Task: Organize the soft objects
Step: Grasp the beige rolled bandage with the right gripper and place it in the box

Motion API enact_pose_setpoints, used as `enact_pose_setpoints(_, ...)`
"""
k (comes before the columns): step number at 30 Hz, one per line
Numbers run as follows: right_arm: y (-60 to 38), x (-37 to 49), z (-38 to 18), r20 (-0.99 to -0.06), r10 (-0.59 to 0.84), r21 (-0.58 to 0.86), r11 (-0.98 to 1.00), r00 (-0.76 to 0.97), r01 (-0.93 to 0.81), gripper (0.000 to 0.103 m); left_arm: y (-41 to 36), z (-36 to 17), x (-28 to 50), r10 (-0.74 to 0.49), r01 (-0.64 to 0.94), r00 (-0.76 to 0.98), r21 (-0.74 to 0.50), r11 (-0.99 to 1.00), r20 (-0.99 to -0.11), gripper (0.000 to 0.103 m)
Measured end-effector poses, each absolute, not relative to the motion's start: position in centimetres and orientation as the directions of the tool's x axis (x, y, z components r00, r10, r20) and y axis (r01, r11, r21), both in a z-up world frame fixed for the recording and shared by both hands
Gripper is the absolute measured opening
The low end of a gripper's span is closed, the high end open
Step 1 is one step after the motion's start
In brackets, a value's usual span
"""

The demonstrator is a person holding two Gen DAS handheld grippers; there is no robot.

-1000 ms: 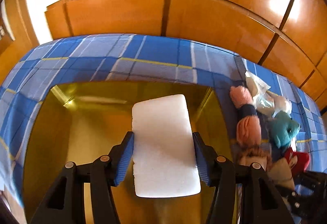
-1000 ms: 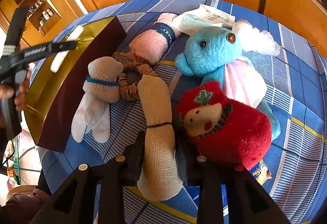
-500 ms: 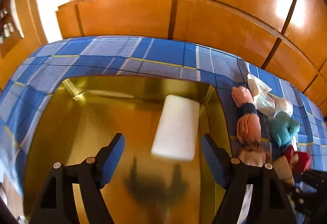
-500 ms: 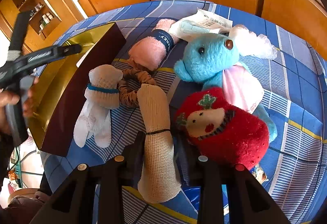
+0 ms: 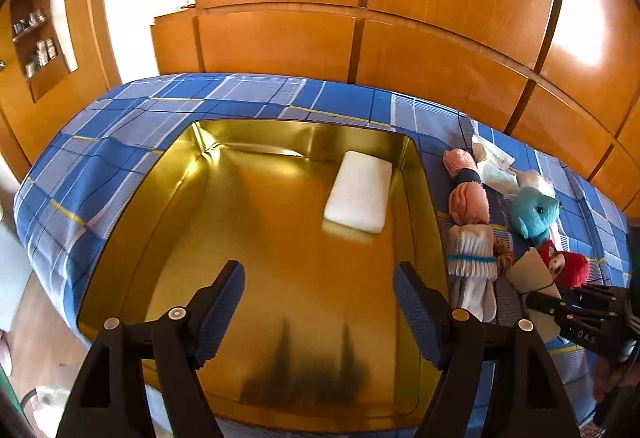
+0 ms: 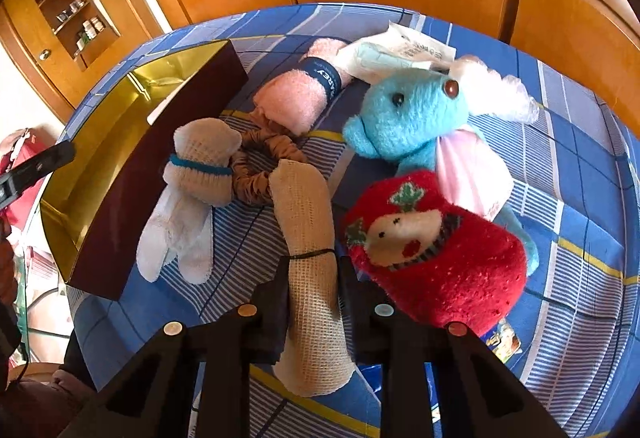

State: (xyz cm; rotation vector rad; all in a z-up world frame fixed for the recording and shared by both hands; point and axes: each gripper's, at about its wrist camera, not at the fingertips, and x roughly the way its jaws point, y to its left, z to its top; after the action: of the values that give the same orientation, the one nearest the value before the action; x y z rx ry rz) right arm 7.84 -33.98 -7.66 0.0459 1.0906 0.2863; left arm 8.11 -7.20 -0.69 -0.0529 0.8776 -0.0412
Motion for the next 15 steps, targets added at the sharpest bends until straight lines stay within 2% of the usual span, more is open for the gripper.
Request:
enact_pose_setpoints(6, -33.1, 7.3, -7.6, -0.868, 0.244, 0.155, 0.961, 0.432, -0.23, 0.019, -6.4, -0.7, 7.1, -0.037, -0.006, 0.643, -0.054, 0.999, -0.765, 0.077)
enact_pose_setpoints(15, -33.1, 6.8, -7.1, -0.869, 0.271, 0.208, 0.959, 0.413, -0.191, 0.018, -4.8, -0.5, 6.1, -0.009, -0.023, 0.655, -0.032, 0.999, -0.755, 0.077)
